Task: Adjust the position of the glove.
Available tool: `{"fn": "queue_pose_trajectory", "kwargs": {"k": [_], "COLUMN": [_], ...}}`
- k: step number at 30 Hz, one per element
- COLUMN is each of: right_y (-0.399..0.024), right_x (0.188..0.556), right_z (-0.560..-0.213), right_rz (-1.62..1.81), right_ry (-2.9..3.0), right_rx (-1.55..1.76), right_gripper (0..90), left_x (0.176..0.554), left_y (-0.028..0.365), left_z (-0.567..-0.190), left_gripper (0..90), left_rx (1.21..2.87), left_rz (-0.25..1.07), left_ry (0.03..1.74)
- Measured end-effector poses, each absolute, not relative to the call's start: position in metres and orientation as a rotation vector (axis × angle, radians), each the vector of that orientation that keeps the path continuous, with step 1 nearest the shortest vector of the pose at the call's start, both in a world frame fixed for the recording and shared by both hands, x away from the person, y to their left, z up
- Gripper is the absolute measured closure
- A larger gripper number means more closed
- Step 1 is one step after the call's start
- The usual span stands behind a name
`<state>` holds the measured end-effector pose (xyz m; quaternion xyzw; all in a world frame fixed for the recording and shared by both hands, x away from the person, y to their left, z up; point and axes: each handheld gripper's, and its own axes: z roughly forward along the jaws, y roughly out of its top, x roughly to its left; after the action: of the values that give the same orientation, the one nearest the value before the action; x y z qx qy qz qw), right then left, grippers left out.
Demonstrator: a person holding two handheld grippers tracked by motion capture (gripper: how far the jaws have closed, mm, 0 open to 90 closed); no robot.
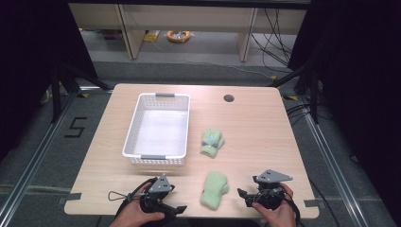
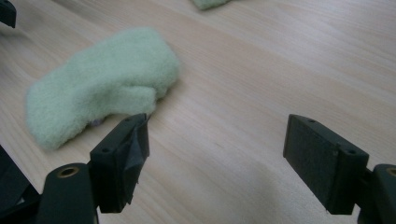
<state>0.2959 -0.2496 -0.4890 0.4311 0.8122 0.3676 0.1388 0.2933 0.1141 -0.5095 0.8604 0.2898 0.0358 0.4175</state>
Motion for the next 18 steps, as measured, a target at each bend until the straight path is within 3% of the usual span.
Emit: {"fn": "queue_pose_trajectory", "kwargs": {"k": [18], "right_y": [-0.2498], "right_x": [0.2978], "right_z": [-0.4868], "right_rz": [1.082], "right_ry": [2.343], "right_rx": [1.188], "right_gripper": [27.7], "left_x": [0.2925], "left_y": [0.1118], "left_z": [-0.5093], "left_gripper": [15.6], "left_rx": [2.156], "left_rz": [0.098], "left_ry": [0.725]}}
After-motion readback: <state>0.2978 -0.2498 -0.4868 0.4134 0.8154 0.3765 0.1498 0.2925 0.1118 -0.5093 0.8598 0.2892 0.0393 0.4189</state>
